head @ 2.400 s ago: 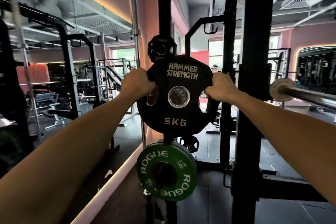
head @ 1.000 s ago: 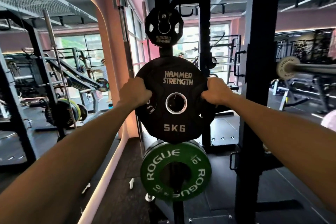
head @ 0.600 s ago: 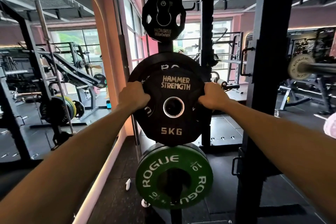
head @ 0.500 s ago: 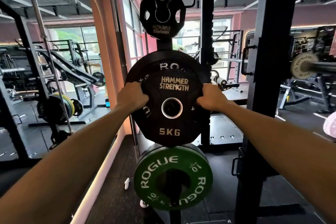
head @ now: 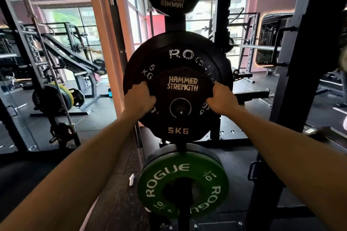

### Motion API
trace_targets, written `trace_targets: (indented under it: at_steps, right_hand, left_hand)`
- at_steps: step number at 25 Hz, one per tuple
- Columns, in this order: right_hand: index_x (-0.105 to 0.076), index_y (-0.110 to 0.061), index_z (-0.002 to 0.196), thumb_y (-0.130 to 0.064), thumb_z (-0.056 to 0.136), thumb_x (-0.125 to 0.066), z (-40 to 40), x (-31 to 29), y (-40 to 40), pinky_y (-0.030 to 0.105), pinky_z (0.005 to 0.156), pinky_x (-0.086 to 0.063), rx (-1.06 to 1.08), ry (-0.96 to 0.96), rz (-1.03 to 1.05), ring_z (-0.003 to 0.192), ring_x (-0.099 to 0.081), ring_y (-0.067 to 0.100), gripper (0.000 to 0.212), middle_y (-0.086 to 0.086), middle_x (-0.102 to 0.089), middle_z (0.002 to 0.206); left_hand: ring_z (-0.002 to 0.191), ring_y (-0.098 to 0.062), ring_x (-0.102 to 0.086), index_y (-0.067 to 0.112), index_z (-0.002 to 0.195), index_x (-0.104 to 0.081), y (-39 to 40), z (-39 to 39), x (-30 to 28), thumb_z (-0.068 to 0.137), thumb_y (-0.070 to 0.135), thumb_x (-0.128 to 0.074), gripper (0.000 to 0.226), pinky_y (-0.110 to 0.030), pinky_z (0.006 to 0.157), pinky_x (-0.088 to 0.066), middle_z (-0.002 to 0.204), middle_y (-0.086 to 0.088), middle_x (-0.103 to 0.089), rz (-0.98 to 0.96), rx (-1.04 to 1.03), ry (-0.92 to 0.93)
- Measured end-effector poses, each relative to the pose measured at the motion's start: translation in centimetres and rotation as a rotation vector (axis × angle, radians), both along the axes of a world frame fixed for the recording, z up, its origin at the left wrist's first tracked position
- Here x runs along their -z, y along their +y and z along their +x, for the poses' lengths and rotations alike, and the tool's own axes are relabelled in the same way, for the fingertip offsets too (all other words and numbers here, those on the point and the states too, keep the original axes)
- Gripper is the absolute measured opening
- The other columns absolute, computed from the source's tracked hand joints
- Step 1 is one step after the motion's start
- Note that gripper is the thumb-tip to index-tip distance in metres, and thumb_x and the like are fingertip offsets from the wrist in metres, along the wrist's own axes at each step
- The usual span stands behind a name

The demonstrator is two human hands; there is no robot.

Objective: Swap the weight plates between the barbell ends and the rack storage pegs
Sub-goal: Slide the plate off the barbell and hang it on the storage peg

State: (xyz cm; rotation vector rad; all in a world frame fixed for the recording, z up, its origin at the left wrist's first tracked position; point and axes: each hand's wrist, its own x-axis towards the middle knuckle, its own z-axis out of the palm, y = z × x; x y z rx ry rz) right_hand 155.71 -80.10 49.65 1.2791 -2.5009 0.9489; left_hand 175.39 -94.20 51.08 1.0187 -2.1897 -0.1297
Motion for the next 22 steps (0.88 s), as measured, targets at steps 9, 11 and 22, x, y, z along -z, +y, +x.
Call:
trace_targets:
  at_steps: [9, 11, 22]
  right_hand:
    - [-0.029, -0.005, 0.124, -0.031, 0.091, -0.055, -2.8, 0.2, -4.8, 0.047, 0.089, -0.042, 0.115, 0.135, 0.101, 0.114, -0.052, 0.044, 0.05, 0.02, -0.042, 0.13]
    - [-0.027, -0.005, 0.128, -0.033, 0.09, -0.055, -3.6, 0.1, -5.8, 0.048, 0.092, -0.04, 0.117, 0.169, 0.122, 0.117, -0.048, 0.044, 0.054, 0.019, -0.036, 0.132]
    - [-0.019, -0.009, 0.138, -0.038, 0.094, -0.048, -6.8, -0.2, -9.8, 0.044, 0.093, -0.039, 0.162, 0.215, 0.293, 0.12, -0.046, 0.04, 0.06, 0.017, -0.027, 0.141]
  left_hand:
    - [0.076, -0.034, -0.058, 0.006, 0.125, -0.029, -5.2, -3.6, 1.1, 0.098, 0.039, -0.045, 0.046, -0.038, 0.066, -0.031, 0.098, -0.016, -0.061, -0.14, -0.038, -0.159]
    - [0.076, -0.032, -0.056, 0.007, 0.129, -0.027, -6.4, -4.5, 0.8, 0.097, 0.041, -0.043, 0.049, -0.038, 0.068, -0.031, 0.099, -0.016, -0.062, -0.127, -0.047, -0.188]
    - [0.073, -0.027, -0.051, 0.01, 0.131, -0.024, -9.3, -7.8, 0.2, 0.098, 0.038, -0.046, 0.048, -0.038, 0.067, -0.032, 0.088, -0.009, -0.05, -0.09, -0.151, -0.316]
